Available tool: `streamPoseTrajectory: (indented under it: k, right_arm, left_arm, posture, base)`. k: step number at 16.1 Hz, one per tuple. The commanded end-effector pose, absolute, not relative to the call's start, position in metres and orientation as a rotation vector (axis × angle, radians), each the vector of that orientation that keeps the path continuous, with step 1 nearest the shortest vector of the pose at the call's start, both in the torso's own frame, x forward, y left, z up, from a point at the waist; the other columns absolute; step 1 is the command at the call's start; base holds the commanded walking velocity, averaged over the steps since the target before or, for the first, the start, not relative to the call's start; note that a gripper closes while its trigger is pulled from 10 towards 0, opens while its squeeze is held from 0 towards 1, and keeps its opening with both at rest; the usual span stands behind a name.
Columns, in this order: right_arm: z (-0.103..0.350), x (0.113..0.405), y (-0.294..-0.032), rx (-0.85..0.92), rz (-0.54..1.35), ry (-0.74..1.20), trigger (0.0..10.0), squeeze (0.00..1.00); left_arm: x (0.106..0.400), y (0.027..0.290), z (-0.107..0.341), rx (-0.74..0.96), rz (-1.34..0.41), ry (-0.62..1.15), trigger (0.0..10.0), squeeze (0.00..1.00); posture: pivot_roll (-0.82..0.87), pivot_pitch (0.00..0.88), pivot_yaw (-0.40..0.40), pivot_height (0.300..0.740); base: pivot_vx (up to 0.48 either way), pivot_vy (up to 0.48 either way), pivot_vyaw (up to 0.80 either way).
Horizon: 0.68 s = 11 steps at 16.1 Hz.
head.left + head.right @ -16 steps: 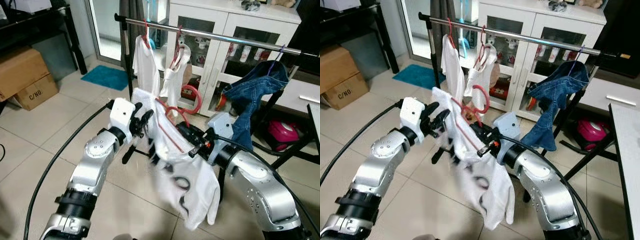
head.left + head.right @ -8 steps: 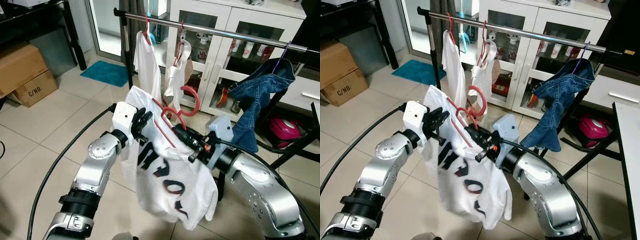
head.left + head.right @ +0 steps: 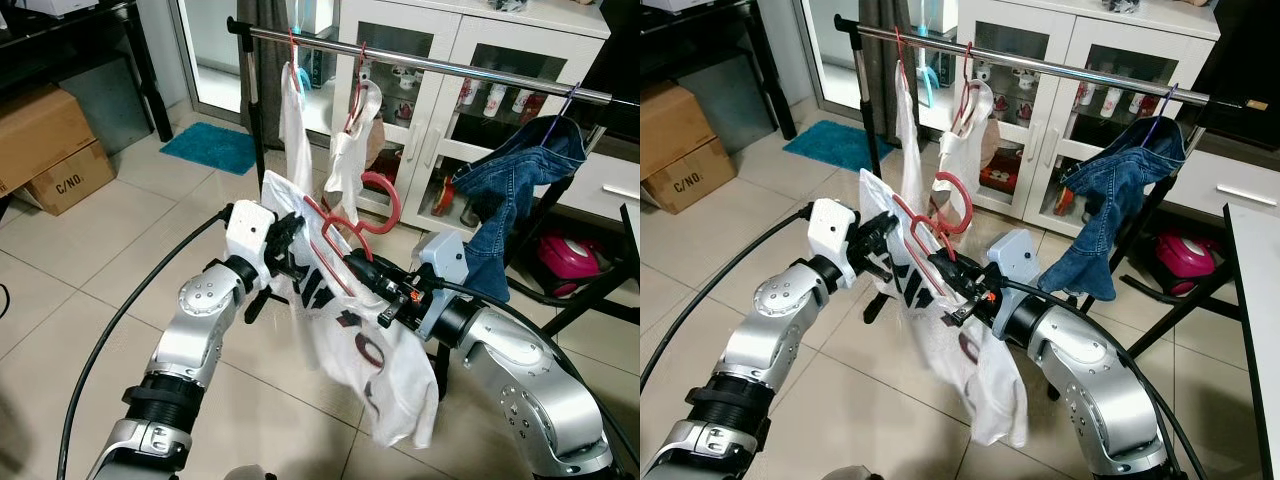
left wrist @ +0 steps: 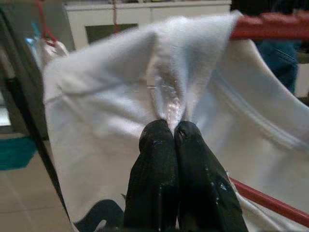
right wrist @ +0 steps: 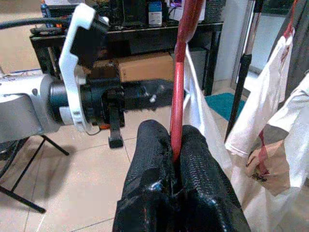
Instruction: Hang hanger
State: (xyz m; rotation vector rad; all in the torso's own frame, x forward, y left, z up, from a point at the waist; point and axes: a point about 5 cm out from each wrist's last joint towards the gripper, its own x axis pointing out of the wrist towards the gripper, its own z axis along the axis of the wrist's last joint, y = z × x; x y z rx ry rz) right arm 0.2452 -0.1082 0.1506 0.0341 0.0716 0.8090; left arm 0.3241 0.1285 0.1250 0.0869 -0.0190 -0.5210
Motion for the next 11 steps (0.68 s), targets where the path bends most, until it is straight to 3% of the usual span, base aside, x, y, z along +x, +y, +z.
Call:
streamPoseTrajectory:
  k: [1,5,8,9,11]
  right_arm:
    - [0.15,0.25,-0.113,-0.014,0.75,0.088,0.0,0.0]
    - [0.132,0.264,-0.141,-0.17,0.571,0.2,0.0,0.0]
    - [0.133,0.253,-0.139,-0.223,0.75,0.185,0.0,0.0]
    - [0.134,0.243,-0.135,-0.199,0.868,0.183,0.0,0.0]
    - [0.14,0.227,-0.134,-0.02,1.01,0.178,0.0,0.0]
  left_arm:
    - [0.323,0.132,0.131,0.089,-0.507,-0.057,0.0,0.0]
    - [0.313,0.144,0.148,0.083,-0.51,-0.158,0.0,0.0]
    - [0.324,0.171,0.166,0.108,-0.351,-0.217,0.0,0.0]
    - [0.332,0.192,0.172,0.128,-0.207,-0.209,0.0,0.0]
    - [0.34,0.229,0.174,0.176,0.043,-0.154,0.0,0.0]
  posture:
    - [-0.05,0.0,-0.006,0.74]
    - [-0.04,0.0,-0.015,0.74]
    - [-0.03,0.0,-0.021,0.74]
    - [-0.03,0.0,-0.02,0.74]
    - [-0.03,0.0,-0.019,0.74]
  base:
    - [0.0,0.0,0.0]
    - [0.0,0.0,0.0]
    - [0.0,0.0,0.0]
    - [0.0,0.0,0.0]
    - [0.0,0.0,0.0]
